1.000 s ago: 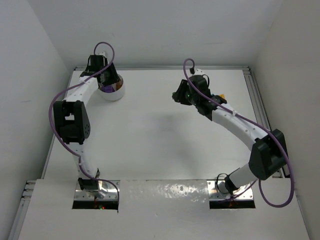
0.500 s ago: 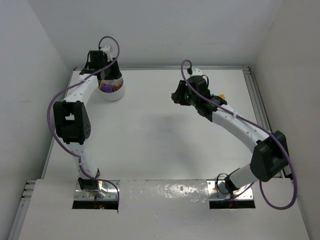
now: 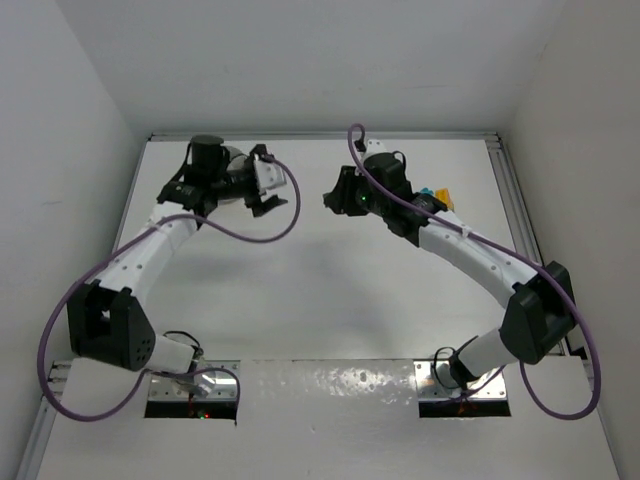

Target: Sort the legos into containers by color

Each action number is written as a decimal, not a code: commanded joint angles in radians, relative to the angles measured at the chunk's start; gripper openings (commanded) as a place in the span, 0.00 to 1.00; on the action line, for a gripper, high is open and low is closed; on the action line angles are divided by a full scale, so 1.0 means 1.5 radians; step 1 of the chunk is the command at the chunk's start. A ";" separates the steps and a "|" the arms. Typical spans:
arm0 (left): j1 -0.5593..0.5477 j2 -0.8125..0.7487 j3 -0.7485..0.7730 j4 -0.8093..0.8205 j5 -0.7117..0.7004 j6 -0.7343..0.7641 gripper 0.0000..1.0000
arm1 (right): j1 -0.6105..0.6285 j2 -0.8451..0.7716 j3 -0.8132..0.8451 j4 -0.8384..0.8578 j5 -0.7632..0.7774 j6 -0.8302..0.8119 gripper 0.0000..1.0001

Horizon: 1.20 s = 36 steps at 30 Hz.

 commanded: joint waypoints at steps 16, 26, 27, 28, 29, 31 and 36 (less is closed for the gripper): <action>-0.128 -0.088 -0.172 0.282 0.015 -0.065 0.70 | 0.071 0.033 0.054 0.104 -0.075 0.087 0.00; -0.132 -0.088 -0.167 0.256 0.014 -0.050 0.21 | 0.071 0.034 0.056 0.108 -0.061 0.091 0.00; -0.132 -0.089 -0.166 0.256 0.009 -0.047 0.15 | 0.071 0.034 0.056 0.111 -0.060 0.092 0.00; -0.132 -0.088 -0.164 0.229 0.004 -0.042 0.12 | 0.071 0.034 0.058 0.112 -0.060 0.093 0.00; -0.132 -0.088 -0.163 0.225 -0.001 -0.039 0.06 | 0.071 0.035 0.060 0.110 -0.061 0.095 0.00; -0.132 -0.088 -0.163 0.212 -0.022 -0.041 0.00 | 0.069 0.033 0.066 0.096 -0.051 0.100 0.08; -0.128 -0.087 -0.169 0.191 -0.116 -0.083 0.00 | 0.043 0.004 0.065 0.047 0.031 0.099 0.60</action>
